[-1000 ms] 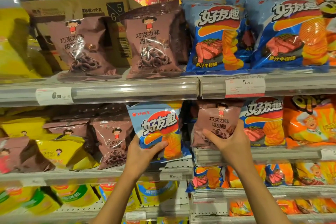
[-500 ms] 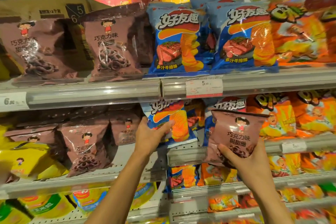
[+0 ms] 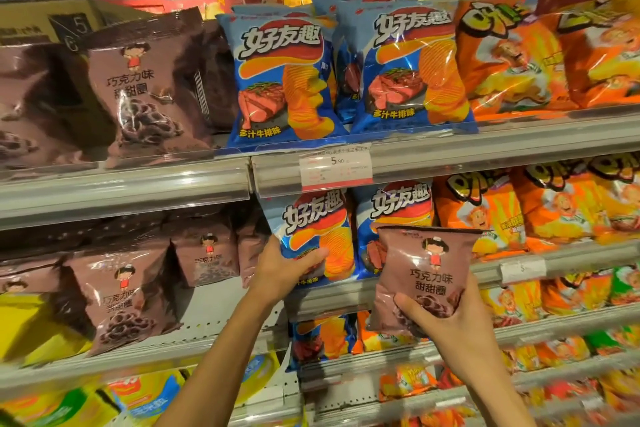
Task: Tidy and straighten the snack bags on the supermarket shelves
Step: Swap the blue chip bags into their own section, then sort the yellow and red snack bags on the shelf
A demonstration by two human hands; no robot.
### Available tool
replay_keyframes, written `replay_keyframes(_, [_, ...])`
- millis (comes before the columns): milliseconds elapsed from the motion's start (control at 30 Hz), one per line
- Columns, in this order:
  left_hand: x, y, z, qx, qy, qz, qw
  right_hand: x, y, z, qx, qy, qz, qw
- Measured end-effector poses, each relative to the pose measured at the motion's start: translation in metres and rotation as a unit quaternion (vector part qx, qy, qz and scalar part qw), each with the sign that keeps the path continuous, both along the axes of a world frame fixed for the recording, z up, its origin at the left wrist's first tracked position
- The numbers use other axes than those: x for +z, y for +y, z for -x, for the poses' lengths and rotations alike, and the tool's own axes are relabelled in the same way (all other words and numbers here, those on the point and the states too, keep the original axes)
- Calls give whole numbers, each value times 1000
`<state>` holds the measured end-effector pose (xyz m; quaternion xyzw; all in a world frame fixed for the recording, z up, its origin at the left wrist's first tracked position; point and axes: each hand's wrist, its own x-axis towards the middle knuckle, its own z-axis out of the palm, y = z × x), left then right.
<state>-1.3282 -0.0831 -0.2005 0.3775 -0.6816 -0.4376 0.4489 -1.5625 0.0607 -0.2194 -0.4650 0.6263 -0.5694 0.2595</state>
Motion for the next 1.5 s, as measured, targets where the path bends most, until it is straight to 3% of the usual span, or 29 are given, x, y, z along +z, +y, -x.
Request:
replay_keyframes(133, [1,-1,0,-34,-2,15,999,-3,3,-2,26,-15,-8,1000])
replay_keyframes(333, [-11,3,13,1,21,8,1000,-7,9,2,38,-16,-16,999])
replay_keyframes(567, [-3,-2,19,-40,-47,10,998,-11,17,3,43,-16,-46,998])
replay_keyframes(667, [-8,8,15,24,-30,-14,999,-15,15,-5,48,7,-73,996])
replay_keyframes(733, [-14,18,4,92,-71,-18,993,-16,11,-15,48,24,-76,996])
replay_keyframes(867, [-32,40,-33,169,-246,104,949,-17,7,-48,61,33,-60,996])
replay_keyframes(1033, [-62,80,-100,227,-300,209,903,-13,3,-110,84,30,-29,996])
replay_keyframes(1300, [-95,112,-224,306,-458,186,813,-20,-30,-235,90,65,-14,994])
replay_keyframes(1500, [-97,113,-252,209,-578,146,775,-39,-85,-278,27,96,51,994])
